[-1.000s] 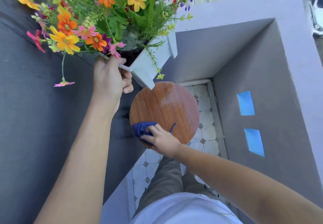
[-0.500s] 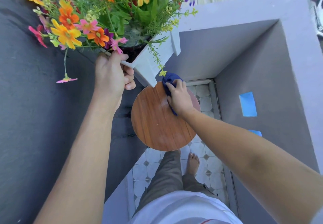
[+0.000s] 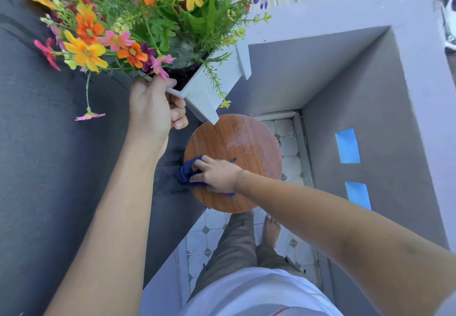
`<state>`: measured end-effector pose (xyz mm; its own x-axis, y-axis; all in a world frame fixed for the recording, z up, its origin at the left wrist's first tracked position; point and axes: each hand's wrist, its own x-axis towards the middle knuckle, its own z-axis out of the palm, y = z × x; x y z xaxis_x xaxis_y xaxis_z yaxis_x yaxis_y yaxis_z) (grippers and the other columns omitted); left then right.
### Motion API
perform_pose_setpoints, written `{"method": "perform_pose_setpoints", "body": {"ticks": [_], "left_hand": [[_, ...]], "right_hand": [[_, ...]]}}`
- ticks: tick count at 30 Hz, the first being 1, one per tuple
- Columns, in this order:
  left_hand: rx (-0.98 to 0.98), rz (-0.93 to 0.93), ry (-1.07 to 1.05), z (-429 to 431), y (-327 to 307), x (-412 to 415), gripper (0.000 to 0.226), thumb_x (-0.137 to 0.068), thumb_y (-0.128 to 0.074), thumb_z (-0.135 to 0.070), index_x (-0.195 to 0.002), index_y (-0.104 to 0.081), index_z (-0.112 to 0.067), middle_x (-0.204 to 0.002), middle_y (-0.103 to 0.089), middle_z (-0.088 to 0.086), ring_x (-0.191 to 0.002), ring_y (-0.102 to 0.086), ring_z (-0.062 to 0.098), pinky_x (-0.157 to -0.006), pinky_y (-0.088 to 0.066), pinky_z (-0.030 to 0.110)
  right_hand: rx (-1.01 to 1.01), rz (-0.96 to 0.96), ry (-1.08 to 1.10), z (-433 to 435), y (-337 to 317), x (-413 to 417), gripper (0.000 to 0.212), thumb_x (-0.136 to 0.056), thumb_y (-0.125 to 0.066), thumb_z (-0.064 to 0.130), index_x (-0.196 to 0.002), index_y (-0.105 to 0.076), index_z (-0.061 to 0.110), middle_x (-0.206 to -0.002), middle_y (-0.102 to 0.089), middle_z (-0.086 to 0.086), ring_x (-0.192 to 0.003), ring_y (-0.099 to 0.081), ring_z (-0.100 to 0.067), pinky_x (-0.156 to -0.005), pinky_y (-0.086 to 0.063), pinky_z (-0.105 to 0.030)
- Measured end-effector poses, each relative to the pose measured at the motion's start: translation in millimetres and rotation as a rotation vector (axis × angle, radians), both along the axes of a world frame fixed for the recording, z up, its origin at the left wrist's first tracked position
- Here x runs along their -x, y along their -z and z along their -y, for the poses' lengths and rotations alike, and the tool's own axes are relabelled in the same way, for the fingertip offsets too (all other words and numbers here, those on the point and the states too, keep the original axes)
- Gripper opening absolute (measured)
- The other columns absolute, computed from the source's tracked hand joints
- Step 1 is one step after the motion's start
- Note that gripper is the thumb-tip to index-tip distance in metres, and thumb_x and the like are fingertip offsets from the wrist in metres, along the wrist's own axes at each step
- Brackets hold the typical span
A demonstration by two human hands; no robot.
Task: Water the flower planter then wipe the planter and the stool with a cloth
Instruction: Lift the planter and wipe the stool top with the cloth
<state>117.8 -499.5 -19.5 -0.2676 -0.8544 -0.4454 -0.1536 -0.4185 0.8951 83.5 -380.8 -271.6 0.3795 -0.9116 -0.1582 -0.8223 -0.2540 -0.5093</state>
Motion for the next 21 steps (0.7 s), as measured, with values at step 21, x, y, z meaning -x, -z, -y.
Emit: {"method": "perform_pose_setpoints", "body": {"ticks": [21], "left_hand": [[-0.02, -0.027, 0.031, 1, -1, -2, 0.018, -0.093, -0.042, -0.005, -0.076, -0.04, -0.01, -0.045, -0.045, 0.002, -0.036, -0.029, 0.014, -0.043, -0.023, 0.023]], "right_hand": [[0.059, 0.08, 0.091, -76, 15, -19, 0.03, -0.096, -0.062, 0.027, -0.124, -0.07, 0.02, -0.12, -0.056, -0.011, -0.102, -0.05, -0.033, -0.072, -0.055, -0.045]]}}
